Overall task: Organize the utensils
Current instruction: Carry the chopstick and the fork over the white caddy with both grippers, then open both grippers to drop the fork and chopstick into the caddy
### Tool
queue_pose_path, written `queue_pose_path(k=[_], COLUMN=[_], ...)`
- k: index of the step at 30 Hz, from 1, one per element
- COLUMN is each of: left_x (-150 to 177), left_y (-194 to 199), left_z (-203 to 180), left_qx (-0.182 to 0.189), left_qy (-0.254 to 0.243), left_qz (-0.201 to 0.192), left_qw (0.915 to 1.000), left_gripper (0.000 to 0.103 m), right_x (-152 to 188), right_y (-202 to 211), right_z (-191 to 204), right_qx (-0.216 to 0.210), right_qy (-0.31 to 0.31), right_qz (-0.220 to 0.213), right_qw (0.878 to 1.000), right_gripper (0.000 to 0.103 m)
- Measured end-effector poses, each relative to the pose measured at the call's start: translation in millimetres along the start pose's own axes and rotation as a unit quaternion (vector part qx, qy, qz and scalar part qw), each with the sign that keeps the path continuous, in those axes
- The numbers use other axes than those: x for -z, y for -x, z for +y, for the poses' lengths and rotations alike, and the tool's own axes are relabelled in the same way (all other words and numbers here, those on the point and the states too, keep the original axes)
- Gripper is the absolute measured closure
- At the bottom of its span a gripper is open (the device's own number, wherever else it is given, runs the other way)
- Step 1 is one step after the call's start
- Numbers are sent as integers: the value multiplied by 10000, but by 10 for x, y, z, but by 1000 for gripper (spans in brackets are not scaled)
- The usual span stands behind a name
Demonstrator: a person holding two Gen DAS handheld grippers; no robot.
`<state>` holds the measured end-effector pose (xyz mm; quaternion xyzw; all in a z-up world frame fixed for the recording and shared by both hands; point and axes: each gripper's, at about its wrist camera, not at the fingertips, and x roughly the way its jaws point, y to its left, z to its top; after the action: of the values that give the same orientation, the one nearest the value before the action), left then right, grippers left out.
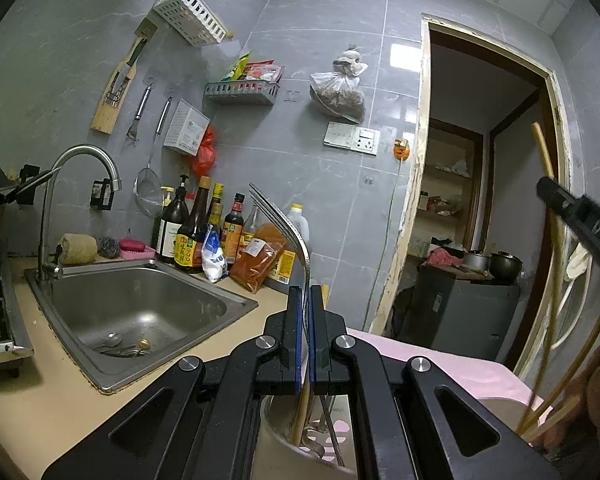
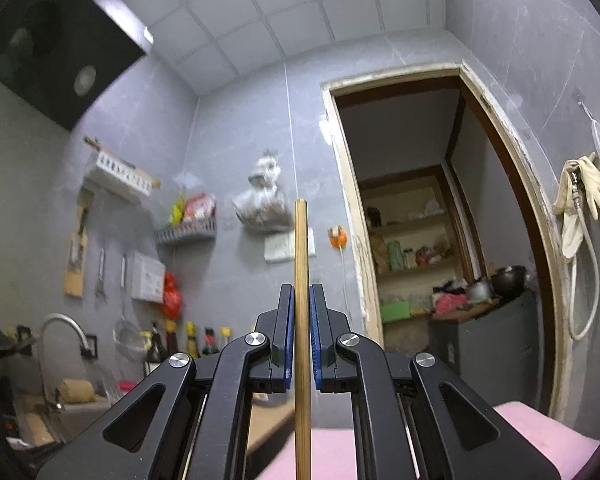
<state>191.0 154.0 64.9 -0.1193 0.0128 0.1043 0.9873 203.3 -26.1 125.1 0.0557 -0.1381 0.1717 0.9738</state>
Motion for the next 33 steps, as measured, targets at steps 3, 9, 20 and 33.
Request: queue_pose_path(k=[3, 9, 20, 33], left_x=[16, 38, 73, -148], left_y=[-21, -54, -65, 99], left_z=[-9, -27, 12, -39], left_qx=[29, 211, 1010, 1386], left_qy=[-37, -124, -129, -51], left_qz=[43, 216, 731, 691], left_qw=[10000, 9995, 9921, 9879], left_gripper=[102, 102, 100, 74], right_x=[25, 49, 20, -210], right_y=[-3, 40, 182, 483], right_z=[-19, -42, -62, -363], right_qx=[19, -98, -480, -601], right_qy=[32, 231, 541, 249], right_qz=[61, 237, 628, 511], right_qw=[10000, 9994, 9954, 9966], right_gripper=[98, 97, 81, 55])
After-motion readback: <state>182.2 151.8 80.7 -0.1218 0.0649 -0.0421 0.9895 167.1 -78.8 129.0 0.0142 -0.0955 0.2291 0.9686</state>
